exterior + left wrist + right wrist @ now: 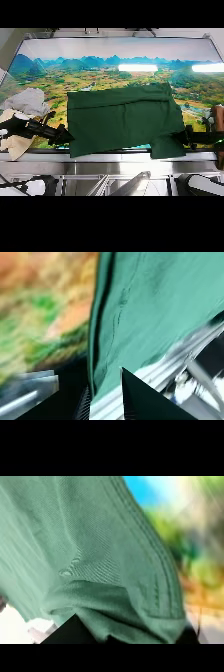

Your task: Fold the shirts.

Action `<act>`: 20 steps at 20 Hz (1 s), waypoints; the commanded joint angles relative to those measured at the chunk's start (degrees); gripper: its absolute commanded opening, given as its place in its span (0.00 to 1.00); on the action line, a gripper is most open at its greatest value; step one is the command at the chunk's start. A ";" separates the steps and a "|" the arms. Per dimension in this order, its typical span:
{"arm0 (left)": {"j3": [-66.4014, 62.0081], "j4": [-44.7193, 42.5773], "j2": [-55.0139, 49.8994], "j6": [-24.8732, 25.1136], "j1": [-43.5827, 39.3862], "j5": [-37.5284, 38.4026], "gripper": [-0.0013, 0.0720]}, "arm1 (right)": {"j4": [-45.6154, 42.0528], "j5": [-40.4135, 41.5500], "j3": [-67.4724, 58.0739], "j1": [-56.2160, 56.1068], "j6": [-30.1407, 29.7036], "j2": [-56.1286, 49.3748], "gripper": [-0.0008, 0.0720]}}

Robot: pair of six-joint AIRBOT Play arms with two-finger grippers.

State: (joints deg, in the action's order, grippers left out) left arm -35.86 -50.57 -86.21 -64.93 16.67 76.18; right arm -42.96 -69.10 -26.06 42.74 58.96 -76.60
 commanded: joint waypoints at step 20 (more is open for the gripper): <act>-13.75 3.89 2.86 -0.59 4.02 12.22 0.05 | 24.74 -20.26 -4.68 -1.88 -3.72 2.73 0.04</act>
State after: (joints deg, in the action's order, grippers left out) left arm -45.39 -51.40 -85.58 -66.22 15.55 84.07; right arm -24.56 -88.88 -29.50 42.06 56.86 -73.87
